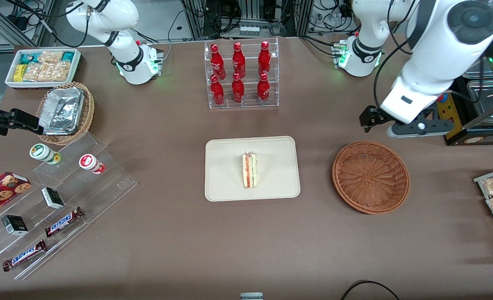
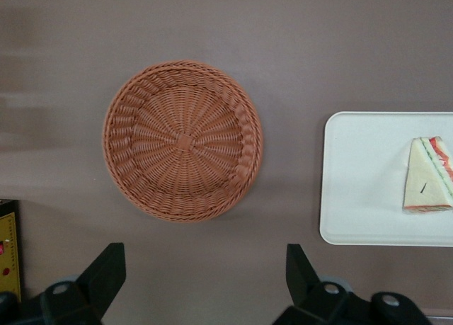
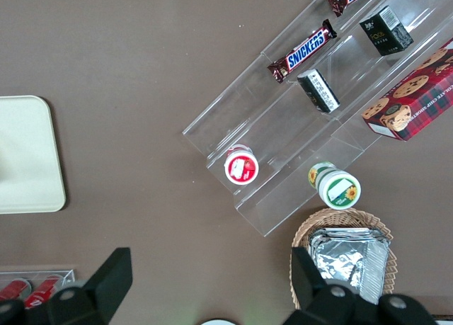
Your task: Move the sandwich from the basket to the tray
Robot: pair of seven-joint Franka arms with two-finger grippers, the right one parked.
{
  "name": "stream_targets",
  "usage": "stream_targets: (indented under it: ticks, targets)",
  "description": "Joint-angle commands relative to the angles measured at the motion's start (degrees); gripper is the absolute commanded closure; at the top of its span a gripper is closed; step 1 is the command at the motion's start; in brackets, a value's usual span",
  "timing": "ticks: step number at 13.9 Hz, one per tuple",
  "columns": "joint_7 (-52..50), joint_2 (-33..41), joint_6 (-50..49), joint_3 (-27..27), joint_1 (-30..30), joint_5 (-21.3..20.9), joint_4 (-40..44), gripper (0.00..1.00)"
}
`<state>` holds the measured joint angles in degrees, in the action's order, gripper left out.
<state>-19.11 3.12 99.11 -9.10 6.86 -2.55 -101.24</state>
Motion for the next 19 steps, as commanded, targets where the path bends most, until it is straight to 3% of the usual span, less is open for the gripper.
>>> stream_targets:
  ticks: [1, 7, 12, 14, 19]
  targets:
    - [3.98, 2.16, -1.27, 0.31, -2.72, 1.23, 0.77, 0.0]
    - [8.57, -0.38, -5.94, 6.37, -3.08, 1.32, 7.45, 0.0]
    - [13.03, -6.45, -11.3, 6.37, -5.19, 1.14, 16.42, 0.0]
    - [15.59, -6.81, -11.39, 5.76, -7.9, 1.14, 17.13, 0.0]
    - [15.16, -5.93, -13.41, 5.85, -8.0, 1.23, 16.52, 0.0]
